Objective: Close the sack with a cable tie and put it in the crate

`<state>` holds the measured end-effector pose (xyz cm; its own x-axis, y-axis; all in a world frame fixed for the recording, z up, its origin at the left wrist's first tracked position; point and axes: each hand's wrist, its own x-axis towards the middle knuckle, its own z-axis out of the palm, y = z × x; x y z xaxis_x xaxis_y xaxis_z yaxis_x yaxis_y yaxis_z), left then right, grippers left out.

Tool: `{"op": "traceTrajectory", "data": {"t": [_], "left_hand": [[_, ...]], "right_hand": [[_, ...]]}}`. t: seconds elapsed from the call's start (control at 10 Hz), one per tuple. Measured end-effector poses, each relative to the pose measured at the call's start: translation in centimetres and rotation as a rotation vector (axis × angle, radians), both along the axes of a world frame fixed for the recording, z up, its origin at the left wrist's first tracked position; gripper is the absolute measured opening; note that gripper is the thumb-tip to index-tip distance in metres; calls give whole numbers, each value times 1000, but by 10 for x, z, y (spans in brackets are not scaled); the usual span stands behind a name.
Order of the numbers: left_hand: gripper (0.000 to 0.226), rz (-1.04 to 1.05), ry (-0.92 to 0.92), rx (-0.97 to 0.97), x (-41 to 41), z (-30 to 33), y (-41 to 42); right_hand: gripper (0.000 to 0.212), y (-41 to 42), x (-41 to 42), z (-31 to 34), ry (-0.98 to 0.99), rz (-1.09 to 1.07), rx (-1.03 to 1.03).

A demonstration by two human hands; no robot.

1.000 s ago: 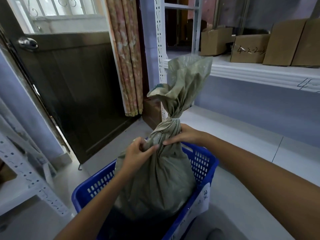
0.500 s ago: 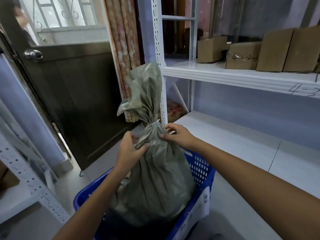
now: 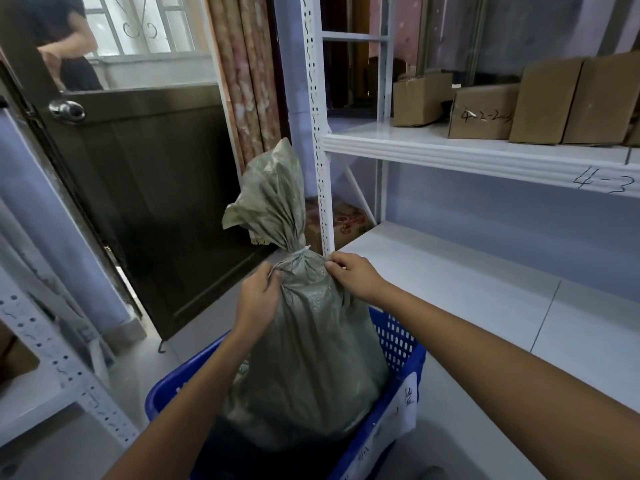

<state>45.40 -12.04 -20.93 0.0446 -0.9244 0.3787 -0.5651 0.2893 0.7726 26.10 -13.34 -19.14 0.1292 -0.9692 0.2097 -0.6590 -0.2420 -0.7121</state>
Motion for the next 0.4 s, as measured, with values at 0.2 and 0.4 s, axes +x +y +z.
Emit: {"op": "traceTrajectory", "data": {"t": [0.2,0.4], "left_hand": [[11,-51,-57,-64,-4,8,5],[32,-18,-13,-56,-8,9,15]], "right_hand": [[27,9,3,11,-68,-8,10],[31,20,2,20,-103,2,-15]]}}
